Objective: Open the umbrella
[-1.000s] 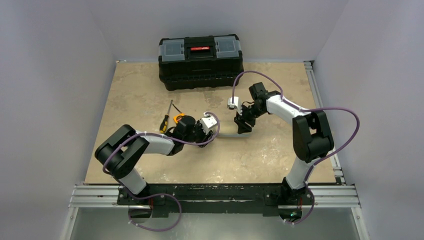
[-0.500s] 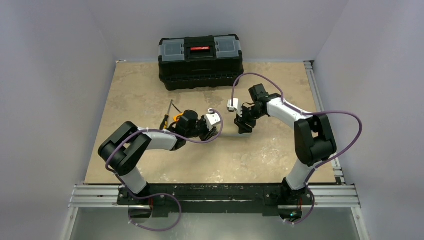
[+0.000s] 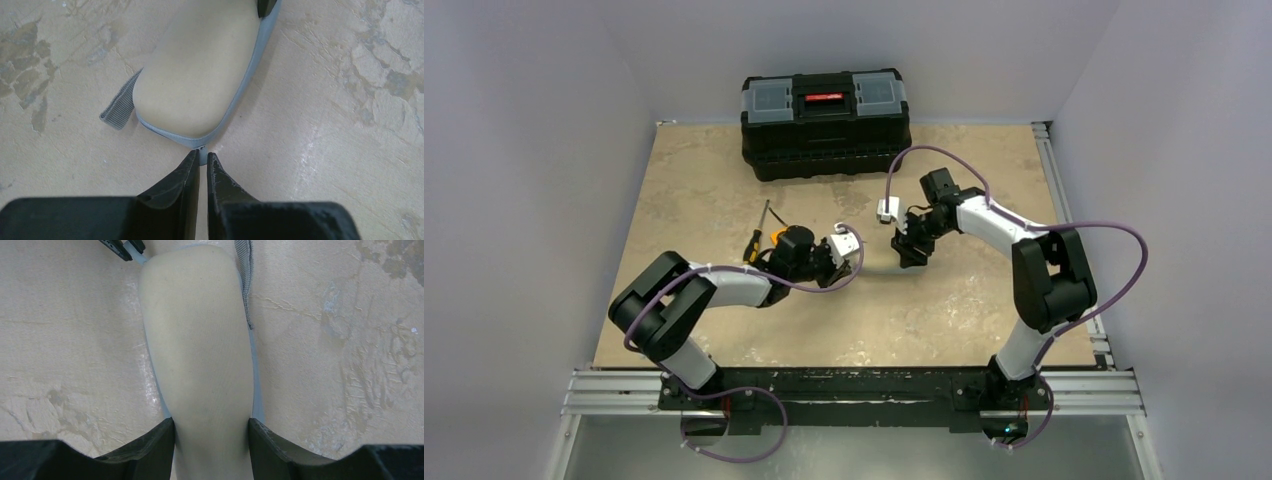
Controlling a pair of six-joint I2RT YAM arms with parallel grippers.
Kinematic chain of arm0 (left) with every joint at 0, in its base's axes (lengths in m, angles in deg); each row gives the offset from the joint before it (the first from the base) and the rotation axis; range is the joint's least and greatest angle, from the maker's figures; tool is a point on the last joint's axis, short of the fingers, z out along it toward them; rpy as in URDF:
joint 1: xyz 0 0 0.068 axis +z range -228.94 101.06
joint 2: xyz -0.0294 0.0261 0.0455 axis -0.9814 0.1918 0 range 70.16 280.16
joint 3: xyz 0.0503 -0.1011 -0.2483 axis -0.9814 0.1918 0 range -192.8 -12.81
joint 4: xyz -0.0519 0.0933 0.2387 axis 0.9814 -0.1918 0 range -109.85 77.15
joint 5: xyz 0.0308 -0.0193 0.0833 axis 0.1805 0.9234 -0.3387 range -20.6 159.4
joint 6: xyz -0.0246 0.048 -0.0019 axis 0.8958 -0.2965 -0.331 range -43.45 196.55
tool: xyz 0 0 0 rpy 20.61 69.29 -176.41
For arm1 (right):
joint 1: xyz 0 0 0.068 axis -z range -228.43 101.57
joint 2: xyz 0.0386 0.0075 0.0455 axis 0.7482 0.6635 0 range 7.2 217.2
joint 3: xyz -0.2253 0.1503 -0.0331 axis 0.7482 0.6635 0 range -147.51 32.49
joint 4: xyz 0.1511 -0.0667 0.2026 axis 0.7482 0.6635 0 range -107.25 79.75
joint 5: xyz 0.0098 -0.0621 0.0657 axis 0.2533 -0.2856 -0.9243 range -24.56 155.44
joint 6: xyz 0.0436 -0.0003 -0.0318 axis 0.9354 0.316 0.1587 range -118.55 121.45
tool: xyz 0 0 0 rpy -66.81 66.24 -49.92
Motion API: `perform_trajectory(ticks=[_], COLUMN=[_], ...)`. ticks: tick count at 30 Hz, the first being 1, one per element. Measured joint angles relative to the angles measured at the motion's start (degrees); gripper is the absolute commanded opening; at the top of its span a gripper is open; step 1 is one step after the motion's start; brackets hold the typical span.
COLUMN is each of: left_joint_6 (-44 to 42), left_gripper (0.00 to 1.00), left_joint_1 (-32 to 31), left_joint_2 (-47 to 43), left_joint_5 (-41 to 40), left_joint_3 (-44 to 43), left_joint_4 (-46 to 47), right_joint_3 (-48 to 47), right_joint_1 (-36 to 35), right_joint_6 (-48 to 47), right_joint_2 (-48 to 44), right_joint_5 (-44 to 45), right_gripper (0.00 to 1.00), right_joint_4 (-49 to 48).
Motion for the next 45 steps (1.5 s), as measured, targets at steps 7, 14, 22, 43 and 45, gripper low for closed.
perform_trajectory(ticks=[7, 14, 22, 43, 45], left_joint_6=[3.17, 2.47, 1.14, 2.95, 4.09], left_gripper=[0.30, 0.40, 0.46, 0.00, 0.00], left_joint_1=[1.75, 1.86, 1.79, -1.18, -1.90], left_joint_2=[-1.22, -1.57, 1.60, 7.50, 7.48], left_joint_5=[0.42, 0.94, 1.31, 0.79, 0.00], left_joint_3=[1.51, 1.62, -1.09, -4.09, -4.09], left_joint_4=[-0.98, -1.92, -1.64, 1.29, 1.51], right_joint_3=[0.11, 0.96, 0.96, -0.87, -0.98], right_joint_1=[-0.15, -0.17, -0.17, 0.11, 0.04], right_joint_6=[-0.02, -1.09, -1.01, 9.18, 12.22], right_joint_2=[-0.02, -0.72, -0.72, 0.85, 0.98], right_joint_5=[-0.22, -0.15, -0.17, -0.20, -0.39], right_gripper=[0.00, 0.00, 0.00, 0.00, 0.00], right_joint_4=[-0.22, -0.79, -0.83, -1.20, -1.33])
